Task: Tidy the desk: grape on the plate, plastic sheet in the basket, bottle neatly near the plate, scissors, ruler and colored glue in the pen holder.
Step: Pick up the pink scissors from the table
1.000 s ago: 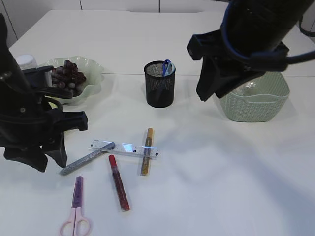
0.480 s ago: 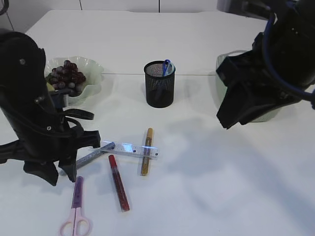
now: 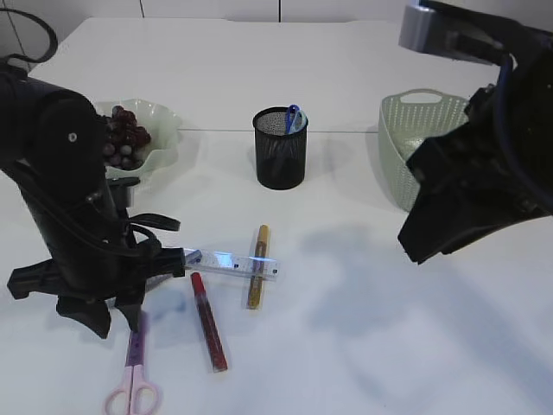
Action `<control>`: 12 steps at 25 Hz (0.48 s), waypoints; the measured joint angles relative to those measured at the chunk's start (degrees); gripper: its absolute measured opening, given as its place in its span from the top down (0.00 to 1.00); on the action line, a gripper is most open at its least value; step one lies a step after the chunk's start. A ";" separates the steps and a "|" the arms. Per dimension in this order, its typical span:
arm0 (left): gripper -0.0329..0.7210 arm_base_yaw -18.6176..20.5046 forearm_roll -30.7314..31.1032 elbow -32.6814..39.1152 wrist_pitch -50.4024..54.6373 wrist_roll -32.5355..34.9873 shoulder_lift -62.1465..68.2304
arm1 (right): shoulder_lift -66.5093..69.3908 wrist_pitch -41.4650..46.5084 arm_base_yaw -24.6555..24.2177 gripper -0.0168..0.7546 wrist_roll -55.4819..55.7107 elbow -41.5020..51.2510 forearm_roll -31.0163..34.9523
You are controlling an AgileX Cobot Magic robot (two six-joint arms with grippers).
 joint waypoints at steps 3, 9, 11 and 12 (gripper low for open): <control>0.63 -0.10 0.79 0.00 -1.07 0.00 0.73 | -0.77 -0.09 0.00 0.62 -0.48 1.11 0.10; 0.63 -0.10 2.07 0.00 -1.71 0.00 3.10 | -1.81 -0.09 0.00 0.62 -0.95 1.30 0.10; 0.63 -0.10 2.15 0.00 -1.98 -0.04 4.18 | -1.92 -0.09 0.00 0.62 -0.95 1.44 0.13; 0.63 -0.10 2.15 0.00 -2.09 -0.04 4.75 | -1.92 -0.09 0.00 0.62 -0.95 1.44 0.23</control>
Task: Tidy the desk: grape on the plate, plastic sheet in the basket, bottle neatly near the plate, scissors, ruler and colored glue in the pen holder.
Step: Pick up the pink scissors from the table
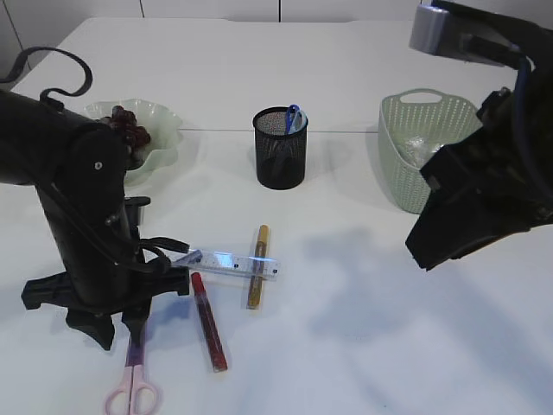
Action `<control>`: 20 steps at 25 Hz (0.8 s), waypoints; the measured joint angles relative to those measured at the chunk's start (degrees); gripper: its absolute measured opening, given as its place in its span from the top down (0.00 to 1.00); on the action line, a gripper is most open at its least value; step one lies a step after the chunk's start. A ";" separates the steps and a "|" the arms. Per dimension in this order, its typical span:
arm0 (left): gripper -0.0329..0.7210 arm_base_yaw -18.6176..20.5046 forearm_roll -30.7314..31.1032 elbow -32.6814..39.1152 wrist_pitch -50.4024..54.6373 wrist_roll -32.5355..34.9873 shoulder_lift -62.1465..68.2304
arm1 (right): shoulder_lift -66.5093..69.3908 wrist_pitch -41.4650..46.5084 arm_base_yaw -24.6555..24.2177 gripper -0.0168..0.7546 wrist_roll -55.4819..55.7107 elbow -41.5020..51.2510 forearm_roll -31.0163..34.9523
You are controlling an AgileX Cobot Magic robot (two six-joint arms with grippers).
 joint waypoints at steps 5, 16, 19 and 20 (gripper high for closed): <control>0.63 -0.04 0.00 0.00 -1.51 0.00 1.07 | -0.08 0.00 0.00 0.62 0.00 0.00 0.00; 0.63 -0.04 -0.40 -0.10 -4.18 -3.60 1.07 | -0.08 0.00 0.00 0.62 0.00 0.00 0.00; 0.63 -0.04 -0.40 -0.10 -4.89 -4.31 1.07 | -0.08 0.00 0.00 0.62 0.00 0.00 0.00; 0.63 -0.04 -0.40 -0.10 -4.89 -4.53 1.07 | -0.08 0.00 0.00 0.62 0.00 0.00 0.00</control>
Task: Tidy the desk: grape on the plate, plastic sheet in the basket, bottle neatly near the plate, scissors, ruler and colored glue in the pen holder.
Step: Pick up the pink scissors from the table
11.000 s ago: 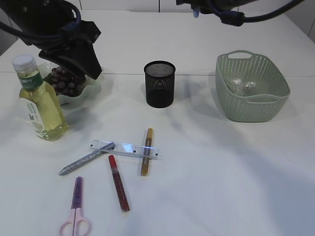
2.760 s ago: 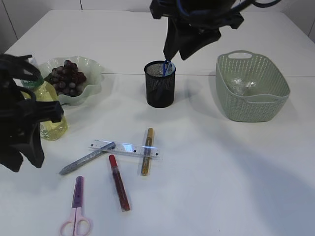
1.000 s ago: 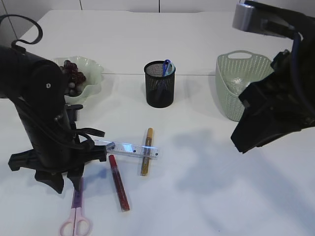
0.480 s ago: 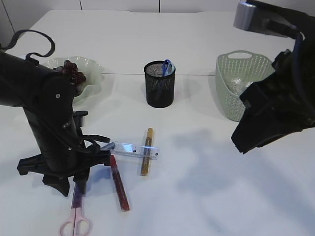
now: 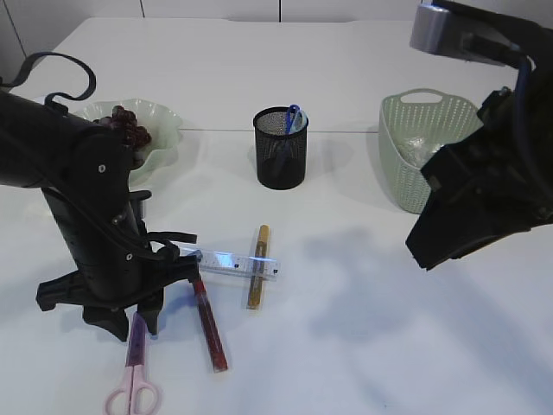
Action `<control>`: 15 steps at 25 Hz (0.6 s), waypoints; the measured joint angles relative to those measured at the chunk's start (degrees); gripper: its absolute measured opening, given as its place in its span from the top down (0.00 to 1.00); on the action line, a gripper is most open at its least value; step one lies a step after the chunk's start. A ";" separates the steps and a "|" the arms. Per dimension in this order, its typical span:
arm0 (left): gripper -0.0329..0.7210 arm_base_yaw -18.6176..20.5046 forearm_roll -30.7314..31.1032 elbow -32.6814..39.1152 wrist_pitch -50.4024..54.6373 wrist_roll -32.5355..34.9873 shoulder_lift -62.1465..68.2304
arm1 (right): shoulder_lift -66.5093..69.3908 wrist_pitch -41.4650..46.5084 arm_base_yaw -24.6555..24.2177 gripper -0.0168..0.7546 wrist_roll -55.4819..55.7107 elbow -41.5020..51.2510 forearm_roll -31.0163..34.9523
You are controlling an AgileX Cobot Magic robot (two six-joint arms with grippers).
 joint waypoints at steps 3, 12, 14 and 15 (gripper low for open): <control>0.63 0.00 0.00 0.00 0.35 -0.45 0.00 | 0.00 0.00 0.00 0.62 0.00 0.00 0.00; 0.63 0.00 -0.54 0.12 3.11 -0.94 0.00 | 0.00 0.00 0.00 0.62 0.00 0.00 0.00; 0.63 0.00 -1.23 1.08 3.21 -0.97 0.00 | 0.00 0.00 0.00 0.62 0.00 0.00 0.03; 0.63 0.00 -1.65 1.70 3.35 -0.97 0.00 | 0.00 0.00 0.00 0.62 0.00 0.00 0.03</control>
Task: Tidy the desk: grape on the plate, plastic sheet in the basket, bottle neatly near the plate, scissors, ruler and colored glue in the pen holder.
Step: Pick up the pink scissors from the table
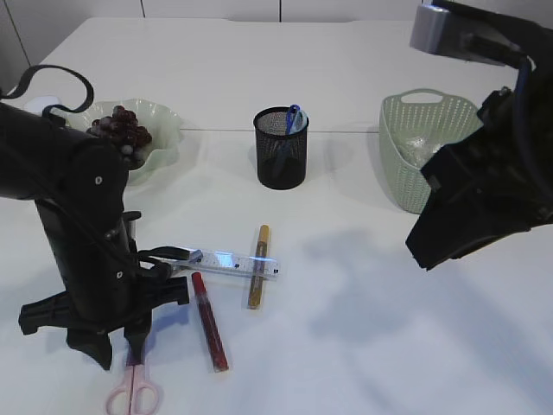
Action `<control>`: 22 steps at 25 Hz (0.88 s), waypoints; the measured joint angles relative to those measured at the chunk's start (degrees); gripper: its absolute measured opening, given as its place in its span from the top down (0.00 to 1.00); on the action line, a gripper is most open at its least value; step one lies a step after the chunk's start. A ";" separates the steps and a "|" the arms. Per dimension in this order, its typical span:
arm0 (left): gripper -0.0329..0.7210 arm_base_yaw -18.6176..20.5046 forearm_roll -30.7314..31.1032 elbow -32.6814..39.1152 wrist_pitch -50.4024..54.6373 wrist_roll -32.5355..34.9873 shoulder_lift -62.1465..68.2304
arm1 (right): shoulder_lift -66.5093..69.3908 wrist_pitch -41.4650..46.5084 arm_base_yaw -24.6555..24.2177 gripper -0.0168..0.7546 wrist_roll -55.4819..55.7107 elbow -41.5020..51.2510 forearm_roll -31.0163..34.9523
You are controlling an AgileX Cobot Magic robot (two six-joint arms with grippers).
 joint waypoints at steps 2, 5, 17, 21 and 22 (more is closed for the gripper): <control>0.63 -0.13 -0.51 1.22 0.12 0.00 0.00 | 0.00 0.00 0.00 0.62 0.00 0.00 0.00; 0.63 -1.21 -0.75 2.01 -0.28 0.12 0.00 | 0.00 0.00 0.00 0.62 0.00 0.00 0.00; 0.63 -2.51 -3.06 2.10 -2.13 1.63 0.00 | 0.00 0.00 0.00 0.62 0.00 0.00 0.00; 0.63 -2.51 -3.06 2.10 -2.32 1.73 0.00 | 0.00 0.00 0.00 0.62 0.00 0.00 0.00; 0.63 -2.51 -2.96 2.10 -2.32 1.75 0.00 | 0.00 0.00 0.00 0.62 0.00 0.00 0.00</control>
